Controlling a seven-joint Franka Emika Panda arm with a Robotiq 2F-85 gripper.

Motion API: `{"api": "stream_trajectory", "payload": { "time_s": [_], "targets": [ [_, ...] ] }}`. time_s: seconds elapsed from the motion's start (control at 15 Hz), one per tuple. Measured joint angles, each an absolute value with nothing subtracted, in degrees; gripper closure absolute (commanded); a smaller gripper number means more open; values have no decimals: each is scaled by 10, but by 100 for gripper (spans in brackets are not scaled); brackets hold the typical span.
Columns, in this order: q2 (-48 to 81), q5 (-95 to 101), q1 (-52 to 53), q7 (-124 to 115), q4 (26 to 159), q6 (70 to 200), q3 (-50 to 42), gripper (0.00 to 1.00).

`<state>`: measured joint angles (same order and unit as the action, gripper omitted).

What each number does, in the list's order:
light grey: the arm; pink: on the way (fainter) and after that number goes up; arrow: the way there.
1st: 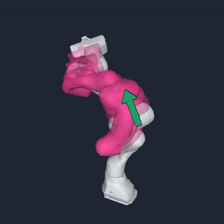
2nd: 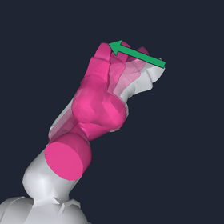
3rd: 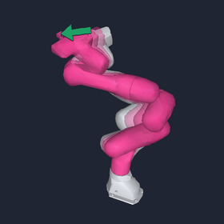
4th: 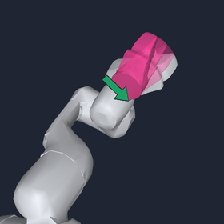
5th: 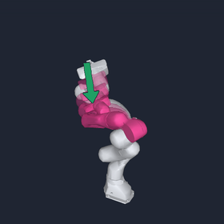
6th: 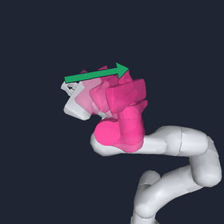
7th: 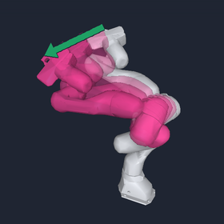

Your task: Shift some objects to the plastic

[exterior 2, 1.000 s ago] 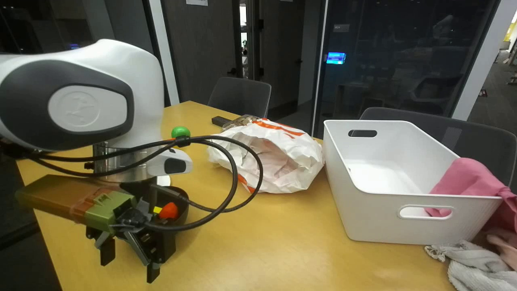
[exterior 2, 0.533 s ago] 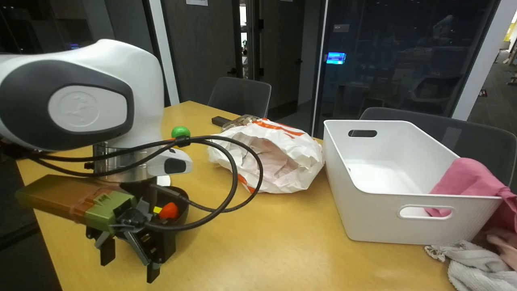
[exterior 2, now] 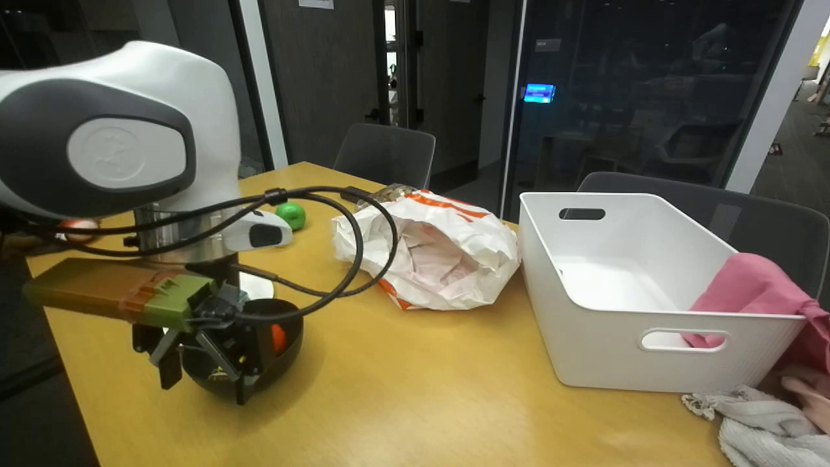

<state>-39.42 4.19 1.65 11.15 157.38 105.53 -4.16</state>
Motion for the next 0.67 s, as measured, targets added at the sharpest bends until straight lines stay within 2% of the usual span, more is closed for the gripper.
{"api": "stream_trajectory", "payload": {
  "time_s": [0.4,0.67],
  "targets": [
    [-382,16,87,135,1518,1100,2,0],
    [-317,16,118,146,1471,1135,37,0]
  ]
}}
